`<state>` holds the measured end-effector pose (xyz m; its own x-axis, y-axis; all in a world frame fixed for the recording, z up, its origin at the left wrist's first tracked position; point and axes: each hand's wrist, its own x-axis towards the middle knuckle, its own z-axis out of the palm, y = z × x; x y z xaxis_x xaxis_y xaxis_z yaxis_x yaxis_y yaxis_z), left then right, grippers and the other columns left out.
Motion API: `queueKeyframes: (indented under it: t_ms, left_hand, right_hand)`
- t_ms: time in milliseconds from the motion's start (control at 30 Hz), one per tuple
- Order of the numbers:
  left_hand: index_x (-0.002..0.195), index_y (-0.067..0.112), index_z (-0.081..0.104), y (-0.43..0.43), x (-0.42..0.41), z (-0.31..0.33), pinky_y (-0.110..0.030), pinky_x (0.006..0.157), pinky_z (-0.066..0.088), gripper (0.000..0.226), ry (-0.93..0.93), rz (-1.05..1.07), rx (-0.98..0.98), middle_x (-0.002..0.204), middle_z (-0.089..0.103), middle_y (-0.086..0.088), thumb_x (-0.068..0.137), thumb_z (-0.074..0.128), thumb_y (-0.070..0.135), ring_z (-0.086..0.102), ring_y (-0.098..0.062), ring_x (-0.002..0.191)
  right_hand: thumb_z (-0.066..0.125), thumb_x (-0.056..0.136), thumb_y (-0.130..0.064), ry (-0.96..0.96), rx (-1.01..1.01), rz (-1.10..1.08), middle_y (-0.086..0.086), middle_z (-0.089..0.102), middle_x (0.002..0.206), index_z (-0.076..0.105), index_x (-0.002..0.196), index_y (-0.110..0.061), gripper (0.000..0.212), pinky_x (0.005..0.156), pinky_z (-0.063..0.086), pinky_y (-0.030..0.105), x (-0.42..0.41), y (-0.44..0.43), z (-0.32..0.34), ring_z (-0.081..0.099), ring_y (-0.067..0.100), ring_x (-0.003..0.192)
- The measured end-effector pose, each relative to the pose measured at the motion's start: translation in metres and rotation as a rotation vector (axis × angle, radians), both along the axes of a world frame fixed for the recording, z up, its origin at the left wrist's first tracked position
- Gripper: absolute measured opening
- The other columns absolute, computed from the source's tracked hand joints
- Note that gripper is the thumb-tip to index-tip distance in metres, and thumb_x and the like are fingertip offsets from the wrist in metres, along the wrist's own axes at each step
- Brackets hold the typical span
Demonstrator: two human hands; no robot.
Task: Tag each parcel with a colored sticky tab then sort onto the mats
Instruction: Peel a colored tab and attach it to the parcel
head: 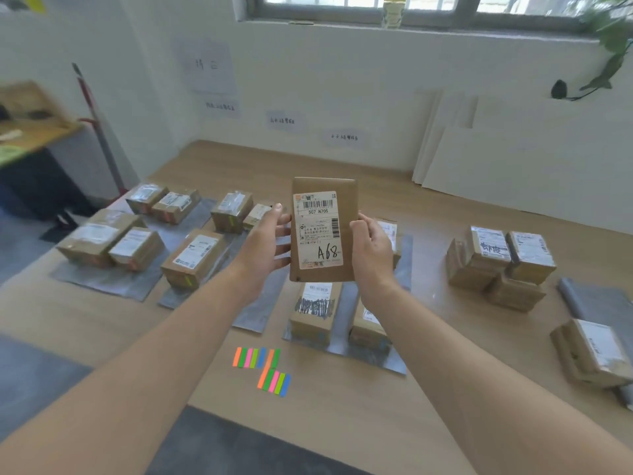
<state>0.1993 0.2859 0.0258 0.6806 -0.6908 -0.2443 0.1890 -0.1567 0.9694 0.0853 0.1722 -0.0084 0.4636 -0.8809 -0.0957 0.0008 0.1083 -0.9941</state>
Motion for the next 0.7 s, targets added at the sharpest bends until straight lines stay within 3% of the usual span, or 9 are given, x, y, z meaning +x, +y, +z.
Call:
queueKeyframes:
  t_ms: [200, 367, 467, 567, 700]
  left_hand:
    - [0.106, 0.024, 0.069, 0.038, 0.040, -0.005, -0.041, 0.094, 0.054, 0.044, -0.004, 0.073, -0.015, 0.088, 0.075, 0.004, 0.106, 0.031, 0.047, 0.070, -0.025, 0.103]
    - [0.123, 0.016, 0.062, 0.076, 0.101, -0.013, -0.046, 0.100, 0.052, 0.048, 0.012, 0.119, -0.009, 0.109, 0.070, -0.004, 0.105, 0.034, 0.050, 0.068, -0.026, 0.106]
    - [0.126, 0.015, 0.062, 0.099, 0.145, -0.017, -0.044, 0.098, 0.054, 0.050, 0.005, 0.083, -0.005, 0.117, 0.069, -0.008, 0.105, 0.033, 0.050, 0.069, -0.026, 0.106]
    - [0.126, 0.015, 0.062, 0.122, 0.189, -0.022, -0.045, 0.100, 0.052, 0.052, 0.017, 0.048, 0.001, 0.121, 0.068, -0.009, 0.105, 0.031, 0.052, 0.067, -0.027, 0.109]
    - [0.126, 0.016, 0.061, 0.154, 0.237, -0.037, -0.044, 0.100, 0.052, 0.051, 0.054, -0.006, 0.034, 0.122, 0.066, -0.007, 0.104, 0.032, 0.052, 0.066, -0.027, 0.110]
  right_hand:
    - [0.047, 0.100, -0.028, 0.015, 0.023, 0.081, 0.000, 0.077, 0.101, 0.064, 0.121, -0.020, 0.028, 0.071, 0.064, 0.041, 0.049, 0.028, -0.009, 0.076, 0.020, 0.092]
    - [0.047, 0.099, -0.032, 0.047, 0.013, 0.104, 0.001, 0.076, 0.105, 0.063, 0.118, -0.028, 0.025, 0.079, 0.064, 0.052, 0.110, 0.065, -0.012, 0.075, 0.018, 0.091]
    - [0.047, 0.099, -0.032, 0.061, -0.006, 0.071, 0.001, 0.076, 0.105, 0.063, 0.120, -0.028, 0.026, 0.078, 0.064, 0.046, 0.148, 0.091, -0.015, 0.075, 0.016, 0.091]
    - [0.048, 0.100, -0.030, 0.067, 0.002, 0.016, 0.002, 0.075, 0.109, 0.062, 0.126, -0.025, 0.029, 0.066, 0.060, 0.031, 0.187, 0.119, -0.022, 0.074, 0.016, 0.093]
    - [0.048, 0.101, -0.029, 0.095, 0.035, -0.030, 0.003, 0.074, 0.109, 0.062, 0.126, -0.024, 0.029, 0.065, 0.062, 0.032, 0.230, 0.156, -0.036, 0.075, 0.018, 0.094]
